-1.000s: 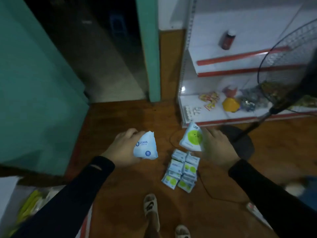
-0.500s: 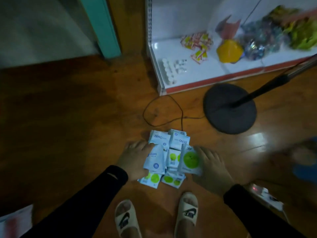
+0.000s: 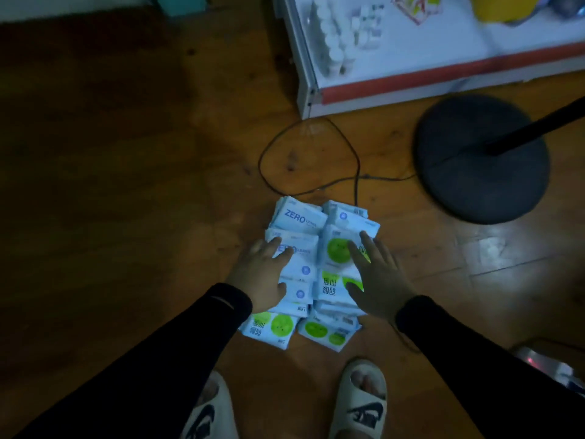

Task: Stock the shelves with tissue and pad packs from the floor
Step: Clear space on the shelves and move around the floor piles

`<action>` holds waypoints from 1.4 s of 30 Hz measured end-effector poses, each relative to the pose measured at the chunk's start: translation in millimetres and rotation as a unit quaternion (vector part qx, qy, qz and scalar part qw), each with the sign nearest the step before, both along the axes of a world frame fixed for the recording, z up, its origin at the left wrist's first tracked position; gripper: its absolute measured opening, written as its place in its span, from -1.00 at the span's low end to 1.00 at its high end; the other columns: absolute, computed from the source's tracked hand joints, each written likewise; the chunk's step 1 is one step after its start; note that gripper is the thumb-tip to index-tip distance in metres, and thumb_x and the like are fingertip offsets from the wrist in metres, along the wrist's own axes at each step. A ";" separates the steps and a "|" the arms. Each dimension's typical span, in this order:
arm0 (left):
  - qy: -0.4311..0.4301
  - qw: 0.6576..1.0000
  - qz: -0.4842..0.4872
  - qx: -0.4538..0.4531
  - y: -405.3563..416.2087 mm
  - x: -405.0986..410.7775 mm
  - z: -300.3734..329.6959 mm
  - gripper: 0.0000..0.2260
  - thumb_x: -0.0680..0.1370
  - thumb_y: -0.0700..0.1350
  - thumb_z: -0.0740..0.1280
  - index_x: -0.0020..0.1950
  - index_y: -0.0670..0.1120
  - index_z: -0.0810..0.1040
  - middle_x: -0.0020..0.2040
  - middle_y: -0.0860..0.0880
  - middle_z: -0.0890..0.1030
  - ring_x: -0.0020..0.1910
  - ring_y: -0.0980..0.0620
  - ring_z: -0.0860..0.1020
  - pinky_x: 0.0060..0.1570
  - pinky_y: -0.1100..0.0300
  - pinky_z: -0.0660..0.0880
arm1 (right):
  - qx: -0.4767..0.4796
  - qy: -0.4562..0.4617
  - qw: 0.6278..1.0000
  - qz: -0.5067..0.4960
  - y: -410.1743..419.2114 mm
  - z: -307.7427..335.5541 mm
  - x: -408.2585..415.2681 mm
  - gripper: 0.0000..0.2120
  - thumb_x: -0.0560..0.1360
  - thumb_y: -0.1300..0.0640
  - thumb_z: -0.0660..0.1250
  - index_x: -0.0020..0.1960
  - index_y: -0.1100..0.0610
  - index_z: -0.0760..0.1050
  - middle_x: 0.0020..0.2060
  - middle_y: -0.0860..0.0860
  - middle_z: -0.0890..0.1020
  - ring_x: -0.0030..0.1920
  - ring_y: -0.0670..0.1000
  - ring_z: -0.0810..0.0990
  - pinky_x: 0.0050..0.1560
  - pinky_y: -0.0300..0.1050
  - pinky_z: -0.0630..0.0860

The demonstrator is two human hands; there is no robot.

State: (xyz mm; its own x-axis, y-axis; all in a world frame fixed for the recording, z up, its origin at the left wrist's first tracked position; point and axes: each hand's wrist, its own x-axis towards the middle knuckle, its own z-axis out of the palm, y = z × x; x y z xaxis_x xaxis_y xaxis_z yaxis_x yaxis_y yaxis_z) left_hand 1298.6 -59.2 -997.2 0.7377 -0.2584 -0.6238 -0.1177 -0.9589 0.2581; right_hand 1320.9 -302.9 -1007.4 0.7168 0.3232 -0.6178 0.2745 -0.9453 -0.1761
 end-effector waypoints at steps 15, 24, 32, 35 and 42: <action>-0.309 0.930 0.197 -0.008 211.3 3.9 529.8 -0.46 0.57 0.22 0.14 0.50 0.02 0.25 0.44 -0.01 0.35 0.42 -0.01 0.25 0.38 0.12 0.16 | 0.301 -0.292 0.904 0.083 193.0 536.5 58.6 -0.44 0.50 -0.11 0.21 0.38 0.20 0.37 0.37 0.23 0.36 0.31 0.25 0.41 0.30 0.09 0.41; -0.491 0.810 0.306 0.095 243.4 -185.6 807.0 -0.41 0.49 0.23 0.13 0.32 -0.16 0.50 0.21 -0.12 0.58 0.20 -0.11 0.51 0.28 0.03 0.39 | 0.441 -0.371 0.778 0.249 275.9 798.4 -31.4 -0.42 0.55 -0.13 0.24 0.48 0.09 0.23 0.46 0.09 0.25 0.43 0.09 0.27 0.42 -0.04 0.23; -0.540 0.651 0.473 0.245 169.0 -437.5 928.5 -0.45 0.49 0.25 0.10 0.31 -0.05 0.50 0.20 -0.03 0.57 0.21 -0.05 0.48 0.24 0.10 0.37 | 0.543 -0.342 0.679 0.356 314.2 904.5 -188.7 -0.45 0.52 -0.14 0.16 0.38 0.16 0.38 0.36 0.16 0.41 0.35 0.16 0.38 0.37 0.00 0.27; -0.541 0.577 0.525 0.316 131.5 -537.2 958.6 -0.42 0.49 0.26 0.08 0.33 -0.06 0.49 0.23 -0.03 0.56 0.24 -0.05 0.47 0.24 0.07 0.36 | 0.607 -0.301 0.619 0.397 335.3 934.7 -263.7 -0.48 0.49 -0.09 0.19 0.31 0.22 0.44 0.29 0.21 0.47 0.28 0.22 0.46 0.30 0.09 0.41; -0.499 0.434 0.614 0.431 47.7 -739.6 991.5 -0.45 0.48 0.24 0.12 0.29 -0.09 0.53 0.16 -0.05 0.60 0.17 -0.09 0.52 0.20 0.04 0.42 | 0.654 -0.222 0.526 0.497 366.1 982.3 -446.8 -0.44 0.50 -0.17 0.10 0.38 0.11 0.38 0.38 0.10 0.39 0.37 0.11 0.35 0.36 -0.01 0.30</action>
State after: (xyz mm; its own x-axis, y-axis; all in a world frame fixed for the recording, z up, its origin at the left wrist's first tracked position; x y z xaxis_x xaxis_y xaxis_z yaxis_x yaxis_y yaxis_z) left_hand 559.0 -11.5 -5.8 0.0038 0.7237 0.6901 0.9776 -0.1478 0.1496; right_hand 874.1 63.2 -25.1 -0.2272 0.6141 0.7558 0.8065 0.5537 -0.2075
